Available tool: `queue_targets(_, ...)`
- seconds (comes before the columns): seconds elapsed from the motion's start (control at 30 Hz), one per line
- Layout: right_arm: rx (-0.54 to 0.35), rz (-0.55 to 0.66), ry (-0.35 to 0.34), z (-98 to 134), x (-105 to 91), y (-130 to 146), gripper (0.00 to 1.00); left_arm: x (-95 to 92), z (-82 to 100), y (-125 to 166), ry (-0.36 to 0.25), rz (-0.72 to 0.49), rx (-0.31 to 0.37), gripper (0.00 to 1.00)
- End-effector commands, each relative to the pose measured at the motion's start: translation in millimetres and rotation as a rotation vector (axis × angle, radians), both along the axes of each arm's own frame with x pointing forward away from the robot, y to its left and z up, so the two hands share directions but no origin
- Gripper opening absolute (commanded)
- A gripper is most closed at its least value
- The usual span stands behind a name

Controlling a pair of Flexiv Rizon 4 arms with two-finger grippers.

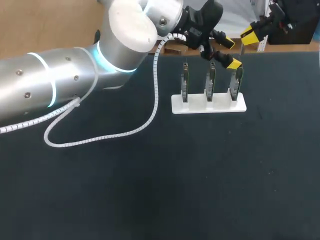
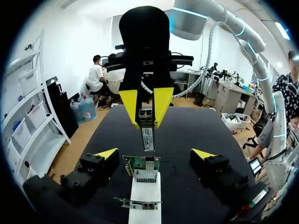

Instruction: Pick up the optical module with the left hand, and insert it into the network port with the right hand.

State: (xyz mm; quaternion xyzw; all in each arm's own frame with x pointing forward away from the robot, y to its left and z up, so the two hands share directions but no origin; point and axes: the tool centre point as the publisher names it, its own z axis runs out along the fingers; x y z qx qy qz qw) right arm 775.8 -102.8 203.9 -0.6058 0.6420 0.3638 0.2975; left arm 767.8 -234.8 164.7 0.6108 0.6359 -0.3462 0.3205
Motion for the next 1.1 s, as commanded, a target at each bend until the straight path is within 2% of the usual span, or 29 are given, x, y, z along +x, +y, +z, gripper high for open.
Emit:
queue_targets(0.03,-0.003,0.001,0.000,0.3,-0.4,0.5,0.00,1.7,-2.2,-0.9,0.013,0.001,0.016,1.00)
queue_targets(0.67,-0.008,0.000,0.006,-0.6,-1.7,-0.9,0.00,-5.6,-11.9,-5.9,0.059,-0.018,0.016,1.00)
queue_targets(0.8,-0.008,0.002,0.008,-1.3,-2.9,-1.1,0.00,-8.7,-10.8,-7.4,0.056,-0.028,0.038,1.00)
queue_targets(1.1,-0.010,0.010,0.009,-1.7,-3.7,-0.7,0.00,-11.4,-12.2,-7.9,0.061,-0.020,0.030,1.00)
